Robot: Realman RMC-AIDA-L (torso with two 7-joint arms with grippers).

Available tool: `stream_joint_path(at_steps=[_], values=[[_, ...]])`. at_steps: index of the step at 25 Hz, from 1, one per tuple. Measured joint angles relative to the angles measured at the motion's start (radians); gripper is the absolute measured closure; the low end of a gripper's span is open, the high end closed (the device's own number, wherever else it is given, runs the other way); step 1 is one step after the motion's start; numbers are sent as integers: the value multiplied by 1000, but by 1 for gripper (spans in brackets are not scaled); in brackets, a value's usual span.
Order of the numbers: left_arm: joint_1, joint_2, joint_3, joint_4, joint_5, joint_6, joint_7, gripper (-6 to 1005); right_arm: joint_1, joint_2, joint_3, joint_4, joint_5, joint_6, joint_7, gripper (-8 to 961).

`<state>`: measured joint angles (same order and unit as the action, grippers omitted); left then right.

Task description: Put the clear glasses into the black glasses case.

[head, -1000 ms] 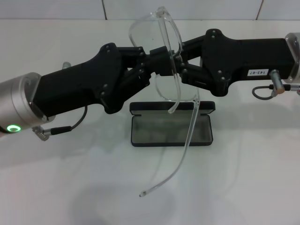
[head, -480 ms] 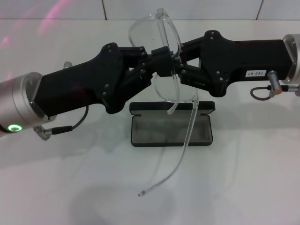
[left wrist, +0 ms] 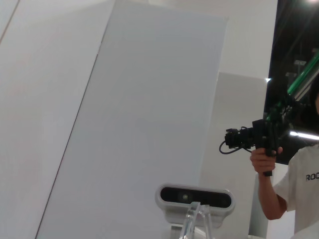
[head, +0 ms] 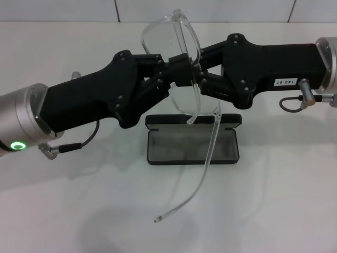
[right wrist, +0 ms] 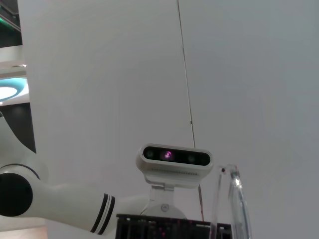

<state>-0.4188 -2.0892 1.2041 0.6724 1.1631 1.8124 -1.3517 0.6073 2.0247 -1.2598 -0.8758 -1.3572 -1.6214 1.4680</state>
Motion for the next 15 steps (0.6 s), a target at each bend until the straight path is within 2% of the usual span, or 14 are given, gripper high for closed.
stream_joint_path(at_steps=[15], values=[[-2,4,-1,-14,-6,24,10,941,-10,-2,10,6,10,0,-10,783]])
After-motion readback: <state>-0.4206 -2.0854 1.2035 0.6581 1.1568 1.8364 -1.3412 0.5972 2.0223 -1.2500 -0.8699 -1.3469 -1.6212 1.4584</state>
